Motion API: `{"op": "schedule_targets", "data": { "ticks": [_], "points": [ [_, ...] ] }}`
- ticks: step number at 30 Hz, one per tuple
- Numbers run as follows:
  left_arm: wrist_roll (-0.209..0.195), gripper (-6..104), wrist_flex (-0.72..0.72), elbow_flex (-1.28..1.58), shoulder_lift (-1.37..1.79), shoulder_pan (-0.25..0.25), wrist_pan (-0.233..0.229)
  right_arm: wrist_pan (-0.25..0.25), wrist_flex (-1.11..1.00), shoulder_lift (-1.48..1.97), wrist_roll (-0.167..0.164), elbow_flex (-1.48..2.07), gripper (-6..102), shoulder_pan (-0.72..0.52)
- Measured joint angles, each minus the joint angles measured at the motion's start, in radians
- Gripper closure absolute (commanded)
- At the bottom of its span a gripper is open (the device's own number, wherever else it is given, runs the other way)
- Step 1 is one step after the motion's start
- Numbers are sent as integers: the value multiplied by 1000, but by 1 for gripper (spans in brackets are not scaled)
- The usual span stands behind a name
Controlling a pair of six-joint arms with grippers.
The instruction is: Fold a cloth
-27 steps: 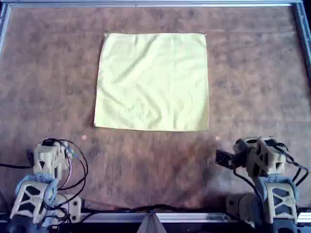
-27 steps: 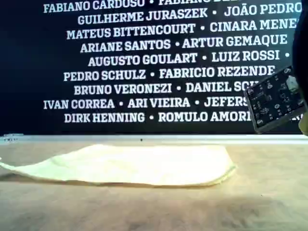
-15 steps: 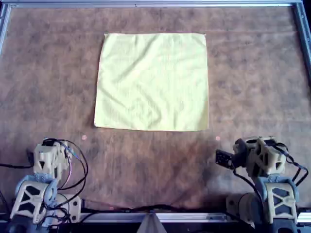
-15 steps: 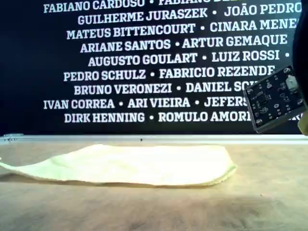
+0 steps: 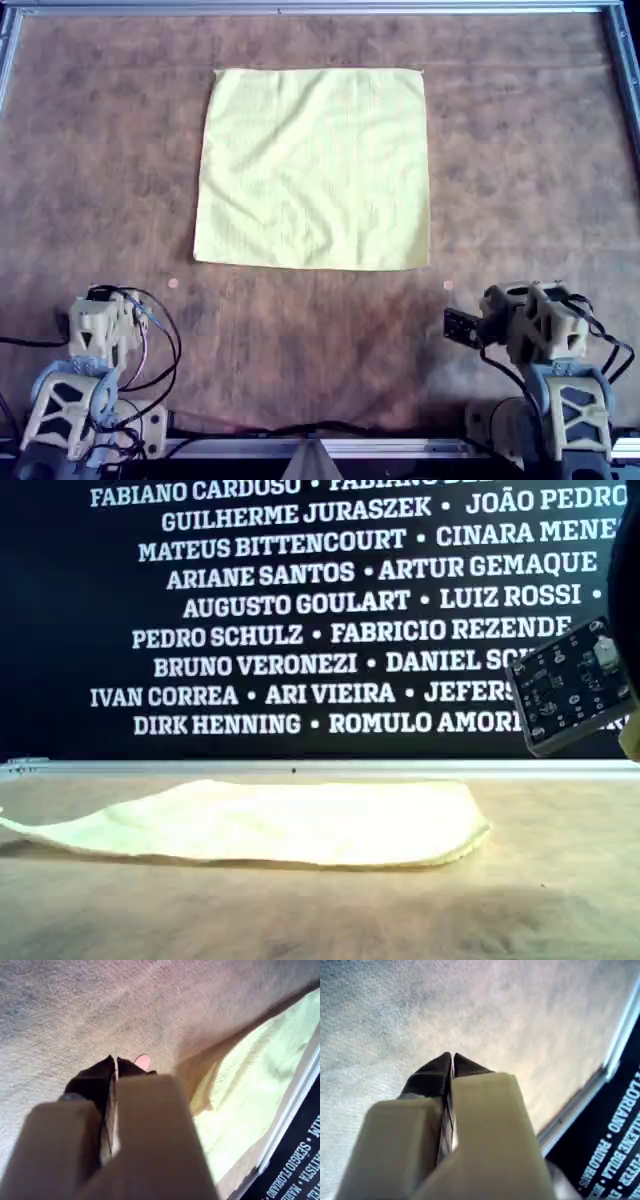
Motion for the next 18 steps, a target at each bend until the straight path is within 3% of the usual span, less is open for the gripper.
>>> {"op": "schedule_targets", "data": {
  "ticks": [11,18],
  "points": [
    [0,99,0,0,0,0,0,-5,0,0,0,0,95,0],
    [-5,99,-126,0,0,0,0,-100,-170,0,-6,-2,95,0]
  ]
}}
